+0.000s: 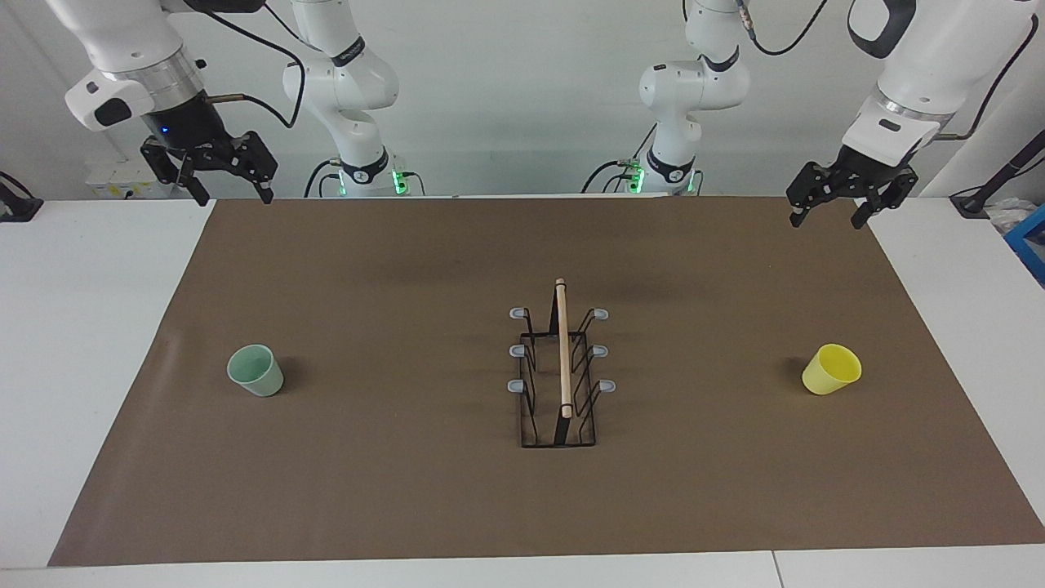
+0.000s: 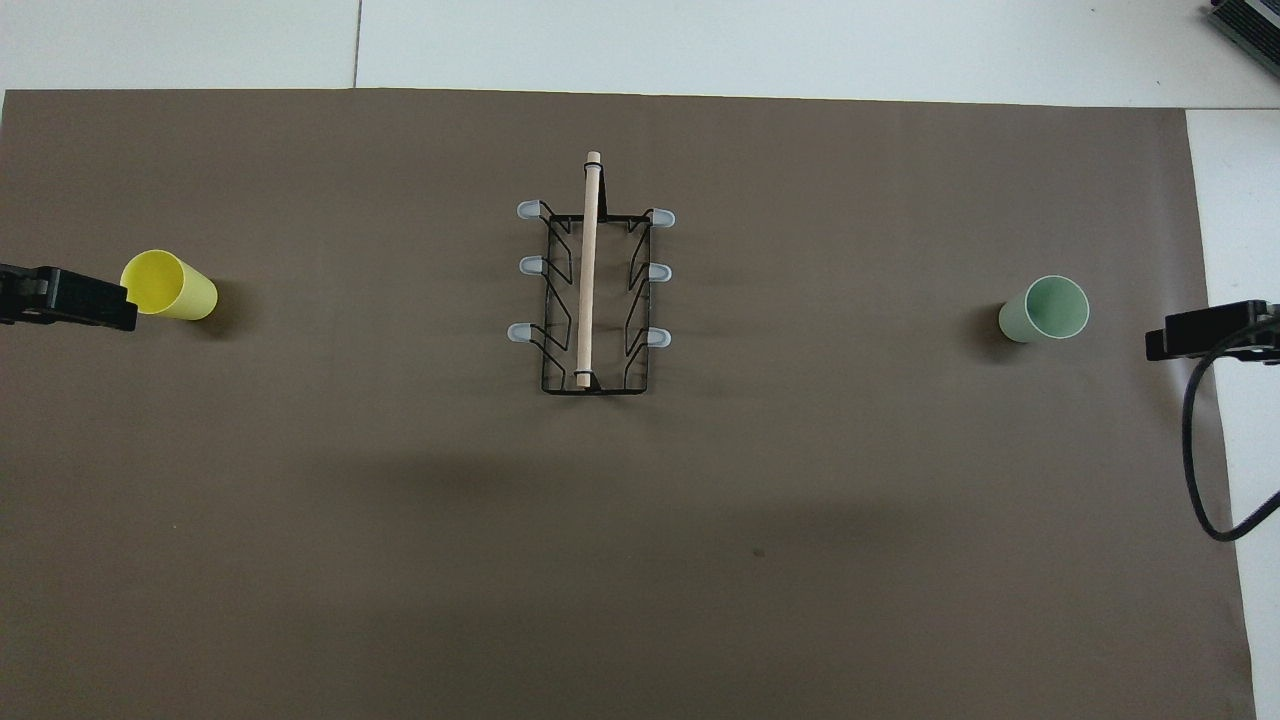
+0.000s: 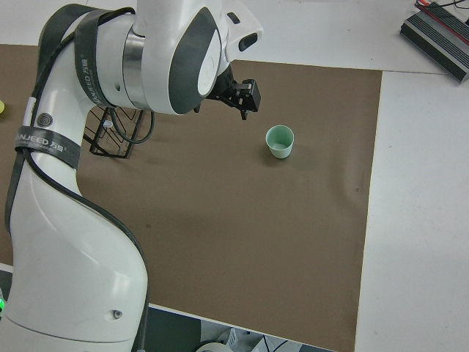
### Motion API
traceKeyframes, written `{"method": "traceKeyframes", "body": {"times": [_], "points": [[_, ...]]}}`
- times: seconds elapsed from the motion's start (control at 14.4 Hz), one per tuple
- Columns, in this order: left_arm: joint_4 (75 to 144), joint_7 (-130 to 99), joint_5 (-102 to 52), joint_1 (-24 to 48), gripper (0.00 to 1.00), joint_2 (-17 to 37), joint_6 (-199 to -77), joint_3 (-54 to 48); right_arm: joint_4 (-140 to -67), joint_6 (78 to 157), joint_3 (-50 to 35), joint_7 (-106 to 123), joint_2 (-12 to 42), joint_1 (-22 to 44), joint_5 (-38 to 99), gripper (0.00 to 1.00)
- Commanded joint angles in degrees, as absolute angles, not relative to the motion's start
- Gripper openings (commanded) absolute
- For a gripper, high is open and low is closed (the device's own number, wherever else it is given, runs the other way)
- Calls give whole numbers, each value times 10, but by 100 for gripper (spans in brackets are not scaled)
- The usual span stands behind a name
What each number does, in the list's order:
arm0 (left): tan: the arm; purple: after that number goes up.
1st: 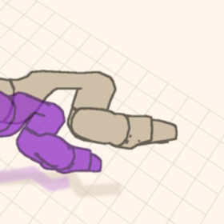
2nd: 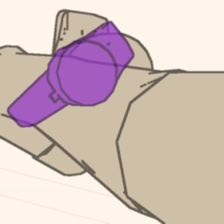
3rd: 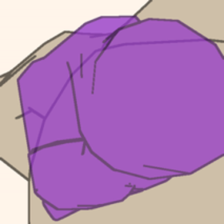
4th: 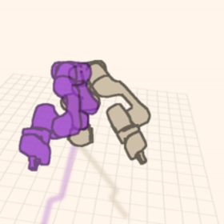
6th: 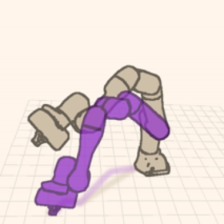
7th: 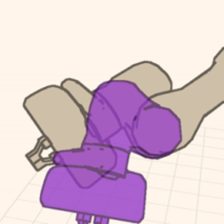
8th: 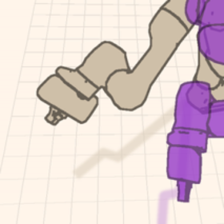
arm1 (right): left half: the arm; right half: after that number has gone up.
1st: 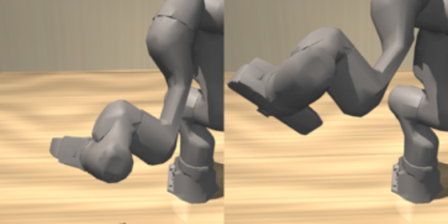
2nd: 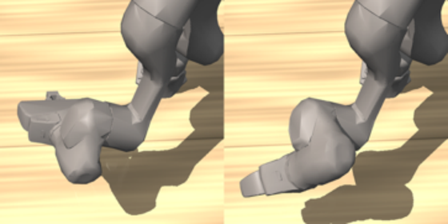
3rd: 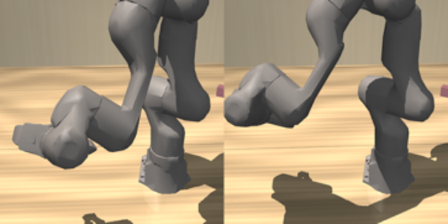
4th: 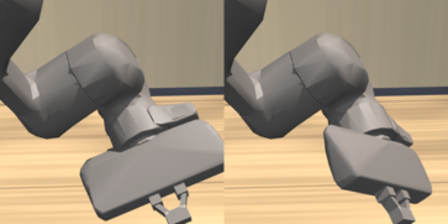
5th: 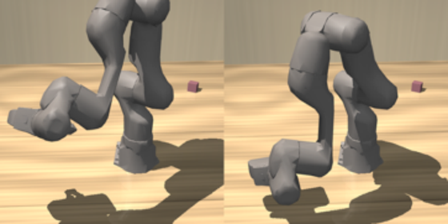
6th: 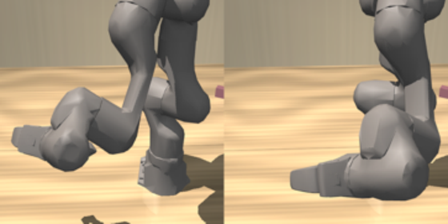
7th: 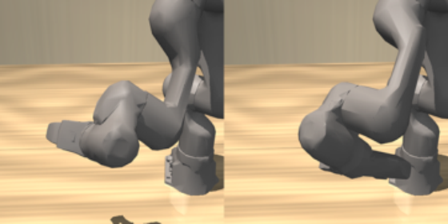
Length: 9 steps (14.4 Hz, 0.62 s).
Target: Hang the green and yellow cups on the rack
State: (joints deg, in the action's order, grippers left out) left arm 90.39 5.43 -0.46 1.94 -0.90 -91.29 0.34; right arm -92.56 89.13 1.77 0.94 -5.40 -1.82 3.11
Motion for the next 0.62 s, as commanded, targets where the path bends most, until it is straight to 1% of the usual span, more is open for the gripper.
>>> {"method": "traceKeyframes", "body": {"times": [0.0, 0.55], "points": [[917, 51, -6, 19, 100, -21, -912, 5, -945, 907, 15, 18, -69, -19, 25, 100], [917, 47, -5, 27, 100, -21, -908, 4, -945, 900, 17, 21, -69, -25, 25, 100]]}}
